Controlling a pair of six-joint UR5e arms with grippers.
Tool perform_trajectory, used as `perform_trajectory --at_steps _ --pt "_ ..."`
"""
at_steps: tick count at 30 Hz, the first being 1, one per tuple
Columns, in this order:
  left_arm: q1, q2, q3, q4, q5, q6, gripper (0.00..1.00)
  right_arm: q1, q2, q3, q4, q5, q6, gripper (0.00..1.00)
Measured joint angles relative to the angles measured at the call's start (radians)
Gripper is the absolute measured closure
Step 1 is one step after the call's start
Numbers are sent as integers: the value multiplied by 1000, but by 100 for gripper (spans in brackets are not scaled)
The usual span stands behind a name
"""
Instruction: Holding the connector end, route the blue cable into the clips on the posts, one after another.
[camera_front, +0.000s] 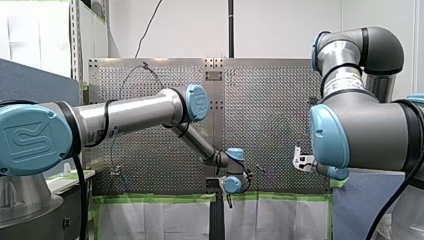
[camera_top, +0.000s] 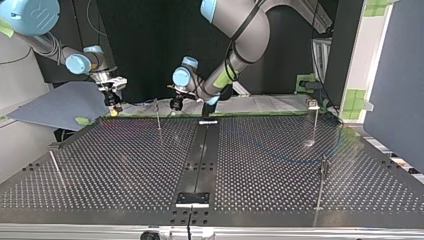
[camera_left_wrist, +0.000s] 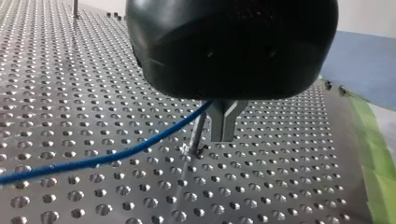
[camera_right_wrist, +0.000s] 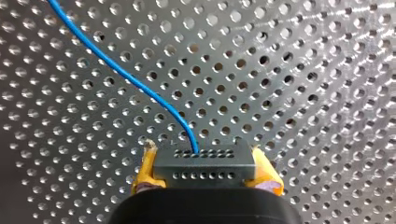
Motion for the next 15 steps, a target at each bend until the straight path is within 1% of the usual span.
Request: perform_trajectory --at_steps 2,7,12,15 --pt "2 0 14 -11 -3 -11 100 -1 0 -5 -4 8 0 100" --pt "10 0 51 -46 -19 -20 100 -4 1 -13 -22 42 1 100" --pt "18 0 63 -63 -24 -20 100 -6 3 -14 -48 87 9 100" --pt "19 0 64 -71 -24 -20 100 -5 4 -14 -54 109 11 100"
